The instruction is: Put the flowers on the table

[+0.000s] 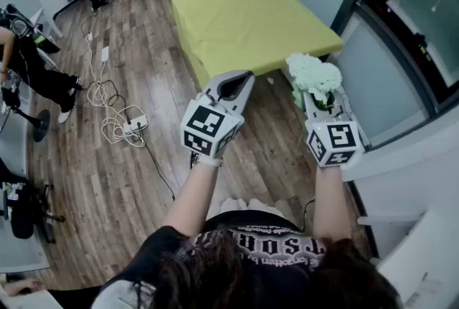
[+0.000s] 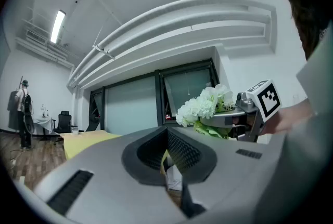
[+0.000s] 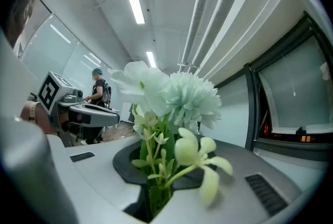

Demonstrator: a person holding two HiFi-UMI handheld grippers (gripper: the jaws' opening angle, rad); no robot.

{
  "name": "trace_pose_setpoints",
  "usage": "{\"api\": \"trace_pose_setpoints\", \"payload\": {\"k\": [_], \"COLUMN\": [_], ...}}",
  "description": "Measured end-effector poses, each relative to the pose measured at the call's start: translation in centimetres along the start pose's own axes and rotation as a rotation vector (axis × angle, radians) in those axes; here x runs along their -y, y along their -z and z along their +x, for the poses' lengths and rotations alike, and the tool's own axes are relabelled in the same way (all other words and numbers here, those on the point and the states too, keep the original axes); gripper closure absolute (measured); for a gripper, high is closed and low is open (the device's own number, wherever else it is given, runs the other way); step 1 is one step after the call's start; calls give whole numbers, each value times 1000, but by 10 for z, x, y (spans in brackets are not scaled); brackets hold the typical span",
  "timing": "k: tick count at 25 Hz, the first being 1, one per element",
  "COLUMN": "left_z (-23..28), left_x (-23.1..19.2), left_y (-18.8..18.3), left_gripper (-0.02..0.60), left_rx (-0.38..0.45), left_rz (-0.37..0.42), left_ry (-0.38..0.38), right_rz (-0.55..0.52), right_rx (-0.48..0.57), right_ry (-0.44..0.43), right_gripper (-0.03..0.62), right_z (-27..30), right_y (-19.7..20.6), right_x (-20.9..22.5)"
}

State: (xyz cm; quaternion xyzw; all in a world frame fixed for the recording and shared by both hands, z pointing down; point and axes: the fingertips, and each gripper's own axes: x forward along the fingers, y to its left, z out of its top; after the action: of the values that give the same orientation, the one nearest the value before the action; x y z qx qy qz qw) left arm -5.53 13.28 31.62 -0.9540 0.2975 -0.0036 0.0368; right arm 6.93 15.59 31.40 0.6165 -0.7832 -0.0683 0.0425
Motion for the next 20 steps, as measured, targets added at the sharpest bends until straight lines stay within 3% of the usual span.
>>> {"api": "trace_pose_setpoints", "payload": {"k": [20], "left_z": [1], "left_x": [-17], "left_y": [8], "left_gripper": [583], "left_rx": [-14], "left_rz": [-10], "left_ry": [23], "right_rz": [37], "right_rx": [8], "right_ry": [30], "right_gripper": [520], "right_z": [13], "right_y": [2], "right_x": [0]}}
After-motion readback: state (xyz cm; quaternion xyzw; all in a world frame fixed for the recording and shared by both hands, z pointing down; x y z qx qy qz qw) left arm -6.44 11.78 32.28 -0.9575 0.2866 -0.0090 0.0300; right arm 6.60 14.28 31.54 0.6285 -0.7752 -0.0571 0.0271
